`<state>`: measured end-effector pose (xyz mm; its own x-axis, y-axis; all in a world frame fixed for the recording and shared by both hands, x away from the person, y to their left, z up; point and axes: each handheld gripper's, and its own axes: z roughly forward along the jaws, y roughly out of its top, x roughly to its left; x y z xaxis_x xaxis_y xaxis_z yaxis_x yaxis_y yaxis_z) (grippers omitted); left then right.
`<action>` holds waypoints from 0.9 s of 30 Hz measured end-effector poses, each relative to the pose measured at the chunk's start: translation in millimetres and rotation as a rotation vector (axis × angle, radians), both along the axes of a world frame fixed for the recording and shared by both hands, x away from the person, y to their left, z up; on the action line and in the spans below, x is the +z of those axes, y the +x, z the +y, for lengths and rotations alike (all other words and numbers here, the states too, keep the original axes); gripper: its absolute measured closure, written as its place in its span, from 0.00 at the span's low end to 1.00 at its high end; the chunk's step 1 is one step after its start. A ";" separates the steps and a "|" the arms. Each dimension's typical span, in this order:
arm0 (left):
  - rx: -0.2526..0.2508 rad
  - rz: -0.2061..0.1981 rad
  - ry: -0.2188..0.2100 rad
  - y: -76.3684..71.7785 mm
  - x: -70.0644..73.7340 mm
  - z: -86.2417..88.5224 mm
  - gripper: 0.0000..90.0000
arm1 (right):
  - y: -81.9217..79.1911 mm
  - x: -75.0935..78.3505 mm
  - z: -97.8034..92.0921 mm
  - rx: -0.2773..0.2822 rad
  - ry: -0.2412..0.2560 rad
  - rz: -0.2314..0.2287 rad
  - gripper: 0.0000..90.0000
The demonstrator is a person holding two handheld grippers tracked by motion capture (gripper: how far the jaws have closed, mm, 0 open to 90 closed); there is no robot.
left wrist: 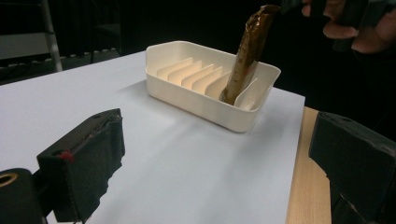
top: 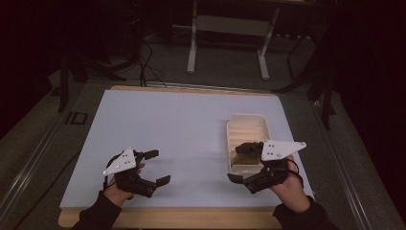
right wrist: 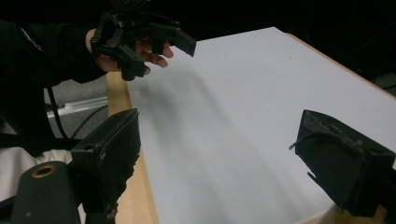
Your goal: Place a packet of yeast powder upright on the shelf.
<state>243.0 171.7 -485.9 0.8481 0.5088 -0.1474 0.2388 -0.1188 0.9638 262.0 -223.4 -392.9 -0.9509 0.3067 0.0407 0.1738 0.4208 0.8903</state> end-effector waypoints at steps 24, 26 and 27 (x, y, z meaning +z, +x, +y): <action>0.001 -0.005 0.007 -0.8 -1.6 -0.3 0.05 | -24.6 -58.0 -8.8 -0.013 -0.012 0.102 0.15; -0.001 -0.007 0.013 -1.3 -1.7 -0.5 0.05 | -26.0 -61.6 -9.4 -0.015 -0.017 0.103 0.15; -0.001 -0.006 0.013 -1.5 -1.7 -0.5 0.05 | -27.2 -63.4 -9.6 -0.013 -0.014 0.105 0.15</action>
